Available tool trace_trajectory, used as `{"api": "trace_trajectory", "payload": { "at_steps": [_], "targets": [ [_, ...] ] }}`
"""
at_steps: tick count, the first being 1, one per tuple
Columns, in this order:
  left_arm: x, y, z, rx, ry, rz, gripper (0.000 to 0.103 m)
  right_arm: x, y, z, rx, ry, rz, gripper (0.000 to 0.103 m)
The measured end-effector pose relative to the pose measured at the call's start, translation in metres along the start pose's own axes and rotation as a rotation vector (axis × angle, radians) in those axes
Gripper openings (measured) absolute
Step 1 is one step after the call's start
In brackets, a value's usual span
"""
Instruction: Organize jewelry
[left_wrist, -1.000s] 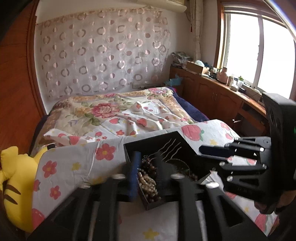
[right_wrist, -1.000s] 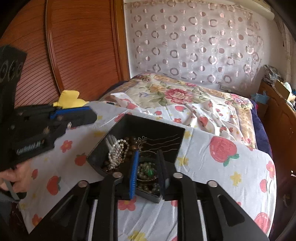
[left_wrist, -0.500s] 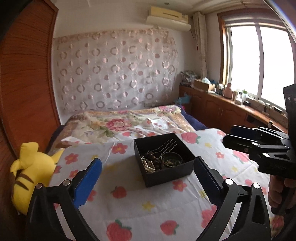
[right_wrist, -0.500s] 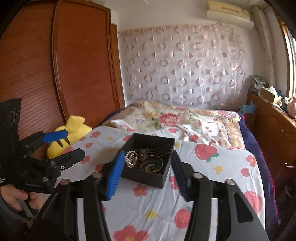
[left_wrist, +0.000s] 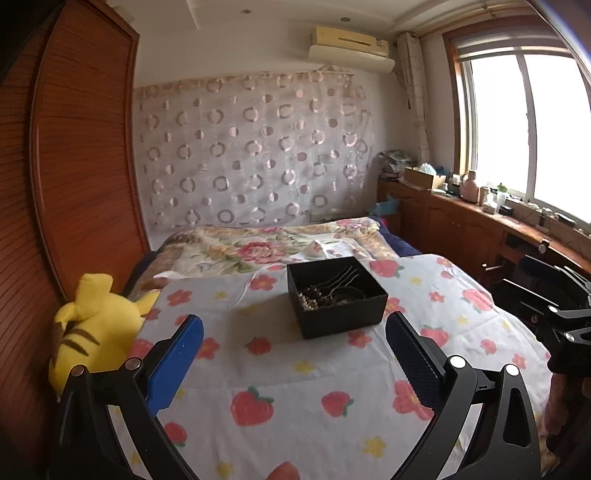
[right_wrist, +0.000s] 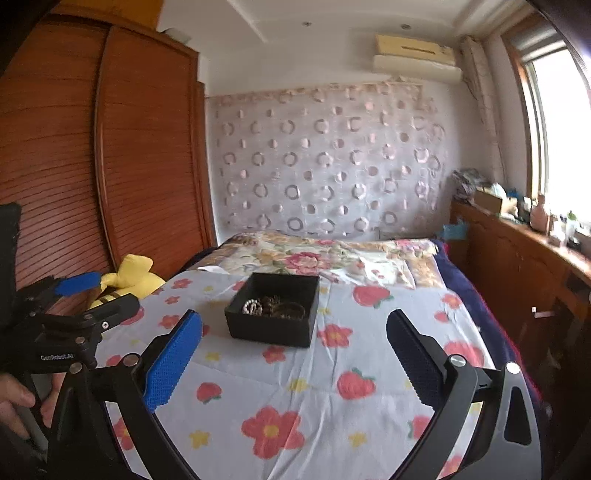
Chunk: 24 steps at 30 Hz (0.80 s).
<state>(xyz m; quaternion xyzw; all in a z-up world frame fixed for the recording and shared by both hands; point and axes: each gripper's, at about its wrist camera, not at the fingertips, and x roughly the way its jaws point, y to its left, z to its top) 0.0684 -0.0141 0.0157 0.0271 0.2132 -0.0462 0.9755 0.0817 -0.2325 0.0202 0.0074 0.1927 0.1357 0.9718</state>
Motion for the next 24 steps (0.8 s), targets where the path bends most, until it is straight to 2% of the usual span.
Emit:
{"api": "trace_trajectory", "payload": {
  "at_steps": [10,24],
  "targets": [
    [-0.011,0.004,-0.012,-0.04,0.006,0.017,0.095,0.003,0.002,-0.017,0.006,0.008,-0.027,0.101],
    [-0.012,0.005,-0.015,-0.046,0.005,0.016,0.095,0.0,0.001,-0.021,0.006,0.003,-0.039,0.101]
  ]
}}
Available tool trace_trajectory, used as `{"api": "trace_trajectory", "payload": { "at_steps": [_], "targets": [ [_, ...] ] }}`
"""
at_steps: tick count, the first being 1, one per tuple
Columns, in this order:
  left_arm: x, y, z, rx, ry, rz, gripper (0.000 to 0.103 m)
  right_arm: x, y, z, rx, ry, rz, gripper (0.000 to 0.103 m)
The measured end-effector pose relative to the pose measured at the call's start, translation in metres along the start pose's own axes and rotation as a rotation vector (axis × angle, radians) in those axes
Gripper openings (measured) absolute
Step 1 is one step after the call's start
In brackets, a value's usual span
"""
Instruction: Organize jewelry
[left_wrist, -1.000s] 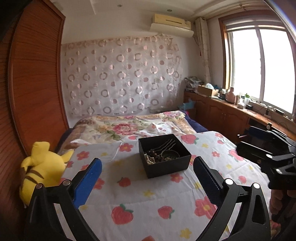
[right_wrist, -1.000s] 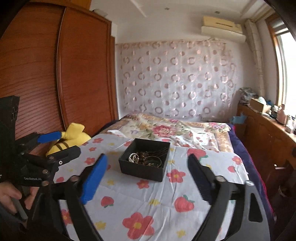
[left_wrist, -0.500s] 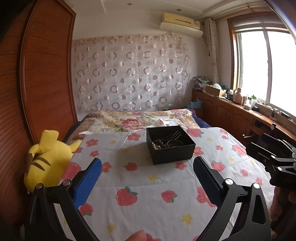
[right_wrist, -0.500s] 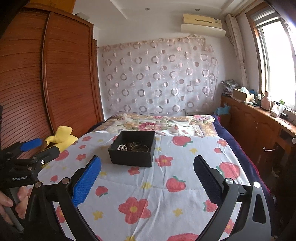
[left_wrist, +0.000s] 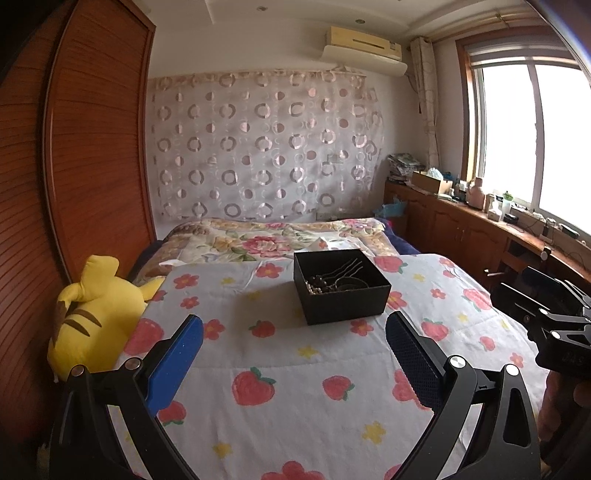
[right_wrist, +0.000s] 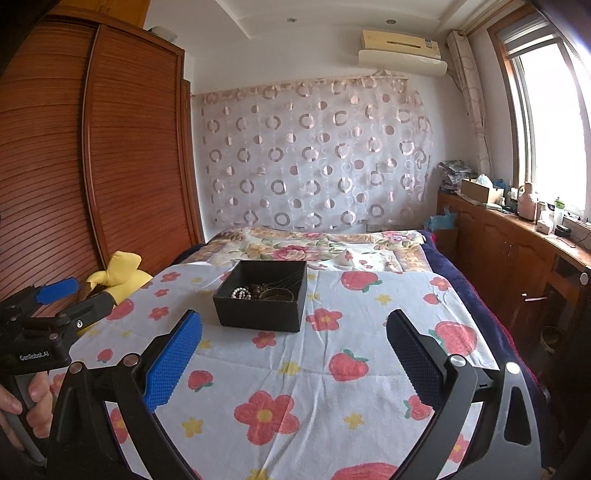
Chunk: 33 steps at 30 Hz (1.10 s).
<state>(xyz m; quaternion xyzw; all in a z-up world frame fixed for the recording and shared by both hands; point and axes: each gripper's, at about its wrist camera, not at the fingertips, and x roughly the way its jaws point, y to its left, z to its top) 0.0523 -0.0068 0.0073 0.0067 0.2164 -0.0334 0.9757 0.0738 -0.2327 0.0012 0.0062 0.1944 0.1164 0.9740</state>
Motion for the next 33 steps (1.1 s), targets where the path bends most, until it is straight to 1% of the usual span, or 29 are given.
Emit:
{"api": "trace_trajectory", "payload": {
  "at_steps": [11,33],
  "targets": [
    [-0.006,-0.004,0.0,0.0,-0.013,0.002,0.095,-0.004,-0.007,0.0,0.004,-0.008,-0.026,0.101],
    [-0.013,-0.011,0.005,0.012,-0.036,0.004,0.095,-0.005,-0.004,-0.001,0.004,-0.013,-0.024,0.101]
  ]
}}
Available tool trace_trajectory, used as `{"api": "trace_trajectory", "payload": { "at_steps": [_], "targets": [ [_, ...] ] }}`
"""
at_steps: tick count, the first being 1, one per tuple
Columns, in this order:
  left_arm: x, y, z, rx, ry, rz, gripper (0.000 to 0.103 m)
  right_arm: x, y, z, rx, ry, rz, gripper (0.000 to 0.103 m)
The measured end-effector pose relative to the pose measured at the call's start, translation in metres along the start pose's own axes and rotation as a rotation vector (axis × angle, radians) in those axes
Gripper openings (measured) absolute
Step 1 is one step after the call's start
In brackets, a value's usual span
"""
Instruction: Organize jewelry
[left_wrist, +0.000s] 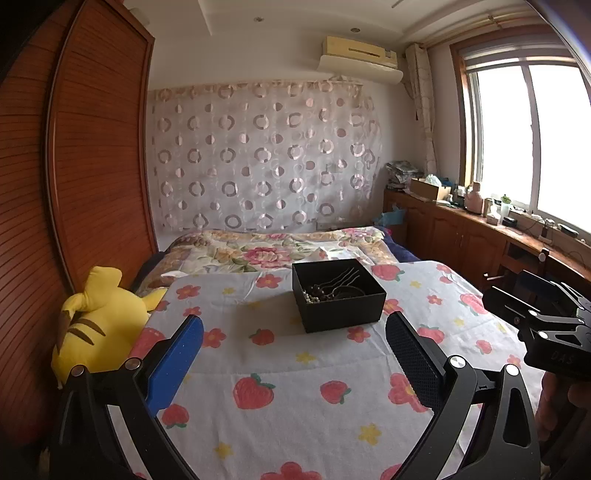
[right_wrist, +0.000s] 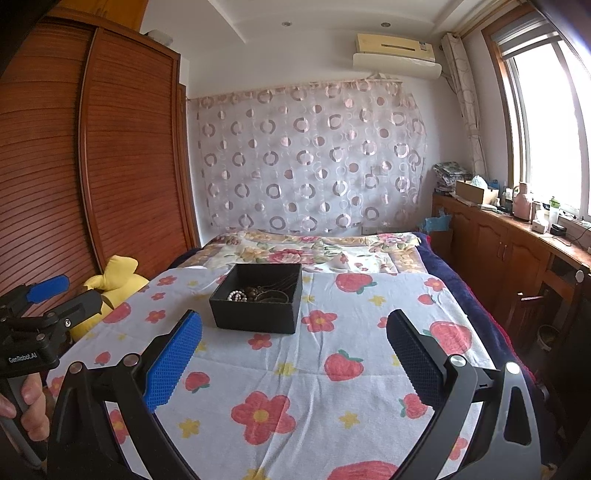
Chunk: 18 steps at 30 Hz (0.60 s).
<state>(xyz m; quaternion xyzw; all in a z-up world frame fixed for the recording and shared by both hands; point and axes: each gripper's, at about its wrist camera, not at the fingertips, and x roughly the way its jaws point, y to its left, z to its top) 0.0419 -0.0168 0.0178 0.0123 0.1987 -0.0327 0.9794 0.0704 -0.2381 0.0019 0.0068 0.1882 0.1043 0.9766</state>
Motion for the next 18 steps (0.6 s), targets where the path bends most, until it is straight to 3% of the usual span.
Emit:
{"api": "trace_trajectory", "payload": {
  "at_steps": [18],
  "targets": [
    [-0.0013,-0.0014,0.002,0.003,-0.002,-0.002,0.095,0.0005,0.0,-0.0009,0.001,-0.002,0.0,0.101]
  ]
}}
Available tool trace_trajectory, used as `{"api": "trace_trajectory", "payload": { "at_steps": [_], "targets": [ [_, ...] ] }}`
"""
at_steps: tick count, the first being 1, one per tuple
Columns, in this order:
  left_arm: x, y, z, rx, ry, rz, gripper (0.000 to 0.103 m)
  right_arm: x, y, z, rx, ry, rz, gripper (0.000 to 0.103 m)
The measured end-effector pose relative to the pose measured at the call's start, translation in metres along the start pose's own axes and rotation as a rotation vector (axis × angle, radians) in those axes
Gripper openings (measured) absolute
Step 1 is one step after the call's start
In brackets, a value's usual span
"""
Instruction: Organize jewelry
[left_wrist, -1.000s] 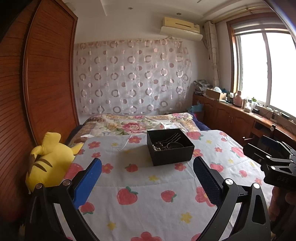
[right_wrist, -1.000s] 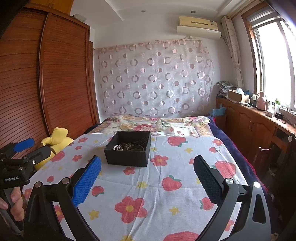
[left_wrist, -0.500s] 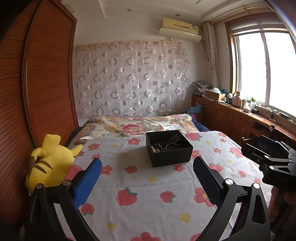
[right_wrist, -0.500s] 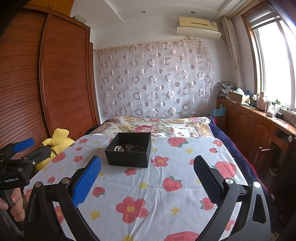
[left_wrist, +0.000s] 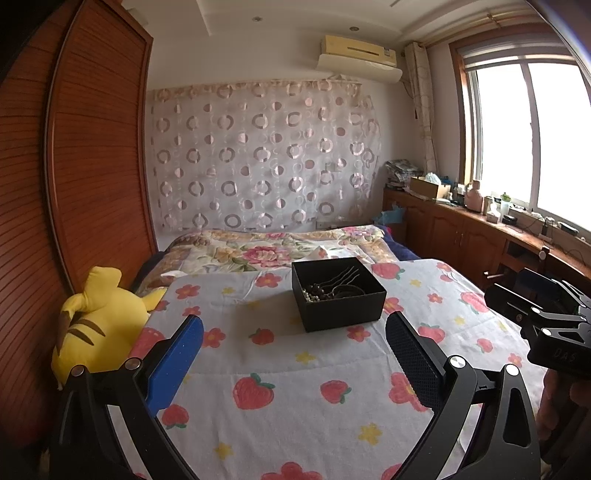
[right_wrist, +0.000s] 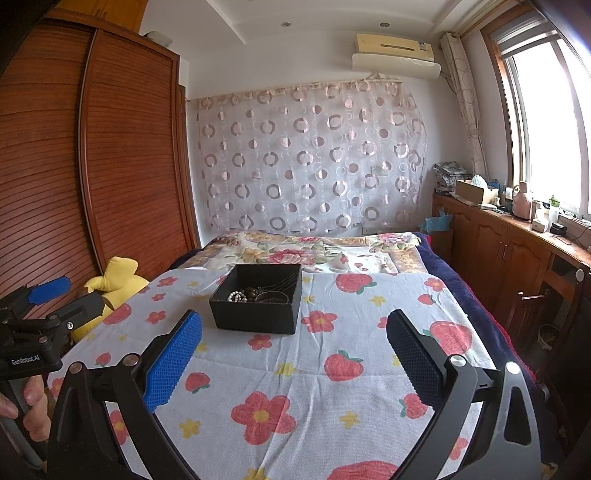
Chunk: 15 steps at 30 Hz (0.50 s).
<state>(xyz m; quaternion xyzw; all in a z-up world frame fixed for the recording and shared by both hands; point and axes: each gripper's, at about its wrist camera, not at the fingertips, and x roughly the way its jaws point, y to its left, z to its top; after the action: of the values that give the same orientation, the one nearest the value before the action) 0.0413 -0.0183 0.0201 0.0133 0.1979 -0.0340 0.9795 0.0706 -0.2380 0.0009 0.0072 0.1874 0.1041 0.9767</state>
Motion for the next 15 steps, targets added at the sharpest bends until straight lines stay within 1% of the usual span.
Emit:
{"api": "trace_trajectory", "payload": {
  "at_steps": [15],
  "targets": [
    [0.0001,0.0003,-0.001,0.0,0.0,0.001,0.095,0.002,0.003,0.0001,0.001,0.003,0.002,0.101]
  ]
}}
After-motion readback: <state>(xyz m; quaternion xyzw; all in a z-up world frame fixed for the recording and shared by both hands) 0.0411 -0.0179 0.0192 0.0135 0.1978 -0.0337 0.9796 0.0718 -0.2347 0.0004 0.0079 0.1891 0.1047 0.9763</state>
